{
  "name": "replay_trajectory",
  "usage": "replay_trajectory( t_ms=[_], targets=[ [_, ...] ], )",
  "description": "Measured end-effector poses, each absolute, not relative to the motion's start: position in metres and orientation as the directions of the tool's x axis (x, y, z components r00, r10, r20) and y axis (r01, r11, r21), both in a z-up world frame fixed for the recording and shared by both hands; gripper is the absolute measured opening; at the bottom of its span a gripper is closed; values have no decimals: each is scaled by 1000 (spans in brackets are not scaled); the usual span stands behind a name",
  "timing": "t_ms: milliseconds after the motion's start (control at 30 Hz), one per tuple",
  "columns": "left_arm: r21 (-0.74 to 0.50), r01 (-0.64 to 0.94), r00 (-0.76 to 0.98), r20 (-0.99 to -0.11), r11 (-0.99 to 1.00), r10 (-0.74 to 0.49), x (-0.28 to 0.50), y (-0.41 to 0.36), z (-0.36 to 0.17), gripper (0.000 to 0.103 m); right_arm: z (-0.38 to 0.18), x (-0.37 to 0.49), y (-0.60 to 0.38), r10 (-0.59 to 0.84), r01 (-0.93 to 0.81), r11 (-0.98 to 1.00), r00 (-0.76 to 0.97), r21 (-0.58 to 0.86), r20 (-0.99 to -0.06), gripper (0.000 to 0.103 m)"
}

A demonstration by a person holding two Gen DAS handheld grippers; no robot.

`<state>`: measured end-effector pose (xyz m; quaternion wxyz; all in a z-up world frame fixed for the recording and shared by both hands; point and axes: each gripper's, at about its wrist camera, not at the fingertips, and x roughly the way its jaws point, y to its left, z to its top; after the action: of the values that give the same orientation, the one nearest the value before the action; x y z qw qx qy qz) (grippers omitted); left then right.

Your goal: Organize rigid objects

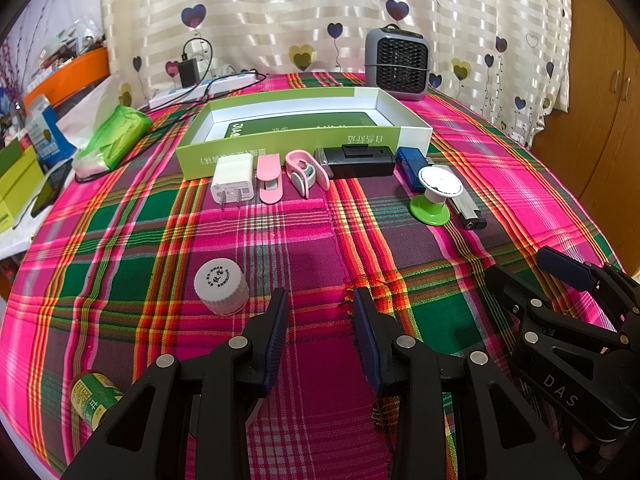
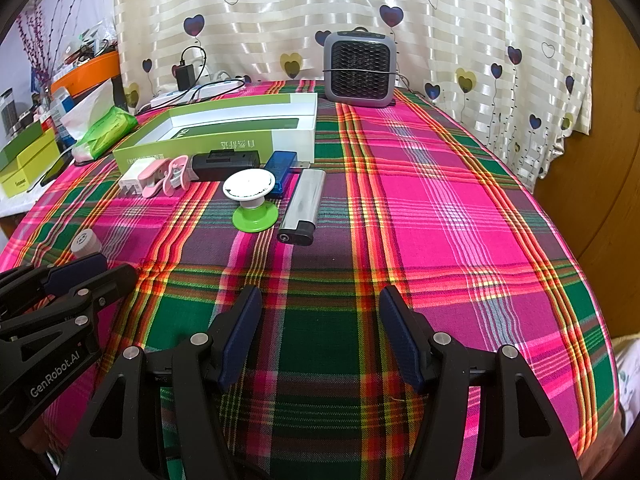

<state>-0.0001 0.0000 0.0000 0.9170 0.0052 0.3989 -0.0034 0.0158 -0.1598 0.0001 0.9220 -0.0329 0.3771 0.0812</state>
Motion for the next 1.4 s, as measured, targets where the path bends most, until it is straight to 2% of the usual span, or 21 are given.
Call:
replay_trajectory(
  t_ms=[433,567,700,1033,1400],
  targets=[
    [-7,41,662,-749,999,-33,-4,2,3,32,1,16,-160,131,-186,983,695,-1,-706,62],
    [2,44,693,-721,999,-29,-15,5,14,32,4,16,-162,141,-194,981,690,6,-710,62],
    [-1,39,715,-698,999,-29,-28,15,30,32,12,8,-166,176,-206,978,712,37,-680,62],
    [-38,1,725,-688,999,-27,-61,53,56,32,21,2,-152,283,-291,951,688,103,-668,62],
    [-44,-86,702,-712,995,29,-89,86,54,32,27,-5,-130,393,-395,906,649,153,-652,62]
  ],
)
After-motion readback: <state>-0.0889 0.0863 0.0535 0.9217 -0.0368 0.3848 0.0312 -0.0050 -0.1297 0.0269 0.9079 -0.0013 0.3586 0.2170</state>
